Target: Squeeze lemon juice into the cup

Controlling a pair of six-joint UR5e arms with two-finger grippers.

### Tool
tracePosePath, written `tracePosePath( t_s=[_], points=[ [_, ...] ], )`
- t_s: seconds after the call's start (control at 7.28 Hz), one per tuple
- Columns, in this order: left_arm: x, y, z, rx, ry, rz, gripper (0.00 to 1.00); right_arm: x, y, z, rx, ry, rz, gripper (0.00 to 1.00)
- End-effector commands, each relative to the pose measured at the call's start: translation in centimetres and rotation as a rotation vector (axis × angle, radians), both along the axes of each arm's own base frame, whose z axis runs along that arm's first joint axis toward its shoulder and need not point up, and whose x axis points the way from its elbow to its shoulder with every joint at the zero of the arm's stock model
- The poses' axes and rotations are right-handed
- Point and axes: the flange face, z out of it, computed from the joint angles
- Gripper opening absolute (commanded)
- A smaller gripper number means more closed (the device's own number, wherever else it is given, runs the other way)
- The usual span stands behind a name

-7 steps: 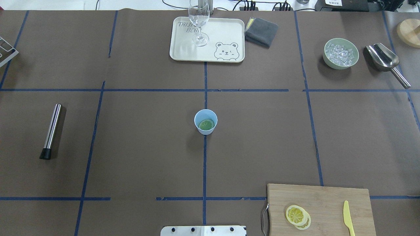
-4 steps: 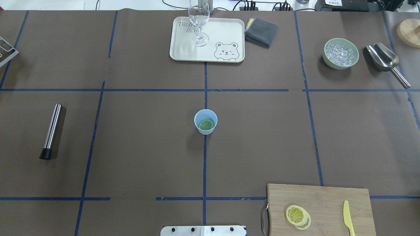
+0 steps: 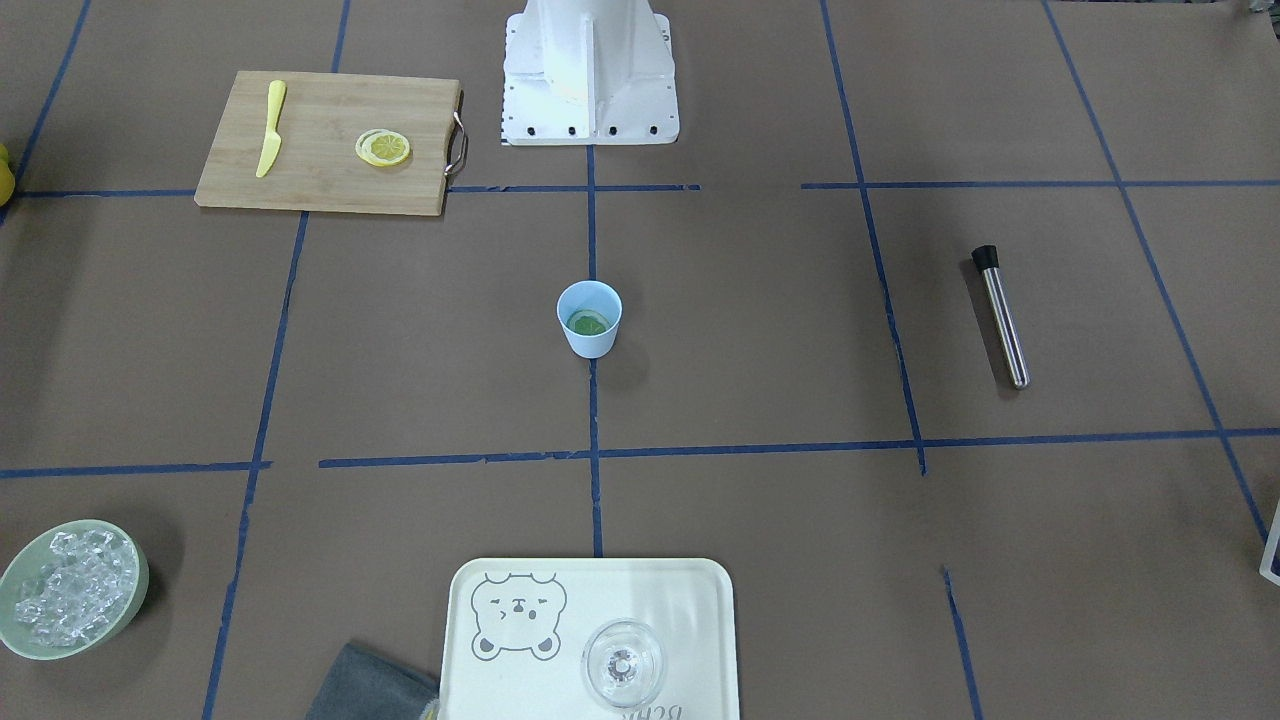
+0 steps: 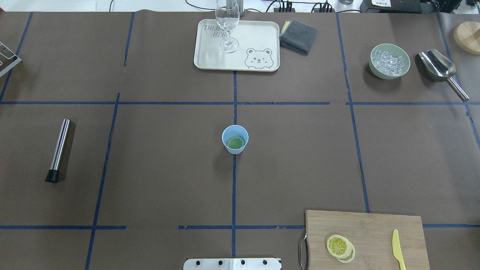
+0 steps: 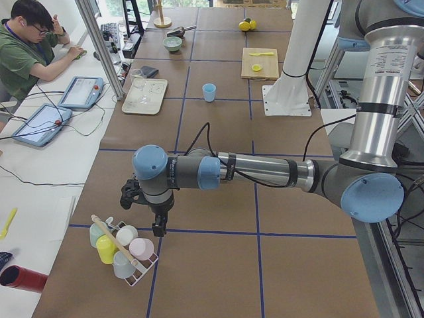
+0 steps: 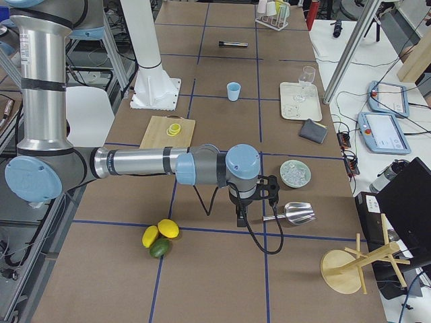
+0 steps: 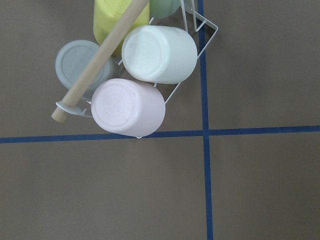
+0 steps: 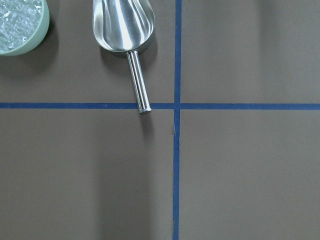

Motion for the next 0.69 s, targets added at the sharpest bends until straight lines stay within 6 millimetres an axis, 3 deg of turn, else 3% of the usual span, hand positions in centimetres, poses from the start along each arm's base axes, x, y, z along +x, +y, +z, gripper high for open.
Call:
tracePosePath(
  t_s=[0.0, 0.55],
  points=[
    [0.07, 0.05, -0.05, 0.002, 0.002, 0.002, 1.0, -0.01, 0.03, 0.56, -0.011, -0.002, 0.0, 1.0],
    [0.06, 0.17, -0.25, 0.007, 0.0, 0.002, 1.0, -0.03, -0.04, 0.39, -0.01, -0.005, 0.002, 1.0]
  ],
)
